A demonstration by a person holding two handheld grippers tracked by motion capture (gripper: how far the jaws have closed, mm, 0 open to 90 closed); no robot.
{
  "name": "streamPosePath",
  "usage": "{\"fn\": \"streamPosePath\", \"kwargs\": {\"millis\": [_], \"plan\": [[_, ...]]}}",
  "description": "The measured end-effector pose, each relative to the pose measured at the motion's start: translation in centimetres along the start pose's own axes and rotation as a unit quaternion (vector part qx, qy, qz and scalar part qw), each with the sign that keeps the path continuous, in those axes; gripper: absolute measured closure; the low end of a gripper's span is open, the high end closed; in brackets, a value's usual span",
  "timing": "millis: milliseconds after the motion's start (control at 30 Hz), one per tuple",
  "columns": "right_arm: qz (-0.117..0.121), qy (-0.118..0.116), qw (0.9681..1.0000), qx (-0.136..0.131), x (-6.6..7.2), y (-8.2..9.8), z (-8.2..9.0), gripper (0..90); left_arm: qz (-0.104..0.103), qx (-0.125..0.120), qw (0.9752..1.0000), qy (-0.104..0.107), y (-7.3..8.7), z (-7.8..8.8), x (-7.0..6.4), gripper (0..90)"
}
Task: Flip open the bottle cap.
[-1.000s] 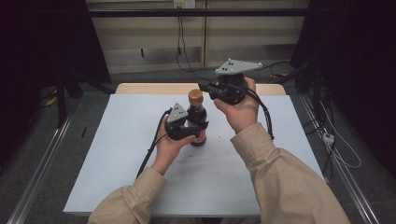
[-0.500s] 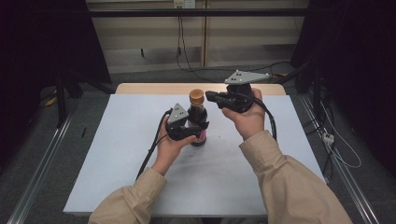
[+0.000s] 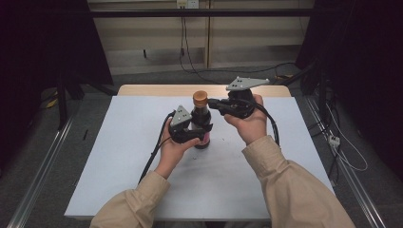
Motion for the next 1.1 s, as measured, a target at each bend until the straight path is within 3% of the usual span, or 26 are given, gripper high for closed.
{"fn": "streamPosePath", "kwargs": {"millis": [367, 1100], "plan": [[-0.009, -0.006, 0.9999, -0.003, 0.1, -0.5, 0.0, 90.0, 0.002, -0.003, 1.0, 0.001, 0.0, 0.0, 0.0, 31.4], [-0.004, -0.001, 0.9999, -0.011, 0.3, -1.3, -0.1, 90.0, 0.003, -0.003, 1.0, -0.001, 0.0, 0.0, 0.0, 31.3]]}}
Point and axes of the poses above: each handheld gripper's, and its own axes: z roughly backward along the jaws, y roughly out of its underside, x roughly to its left, the point moved 9 cm from there along -z, roughly forward along the jaws, and after that the axes turned 2 degrees about -y, right-handed, at the moved point
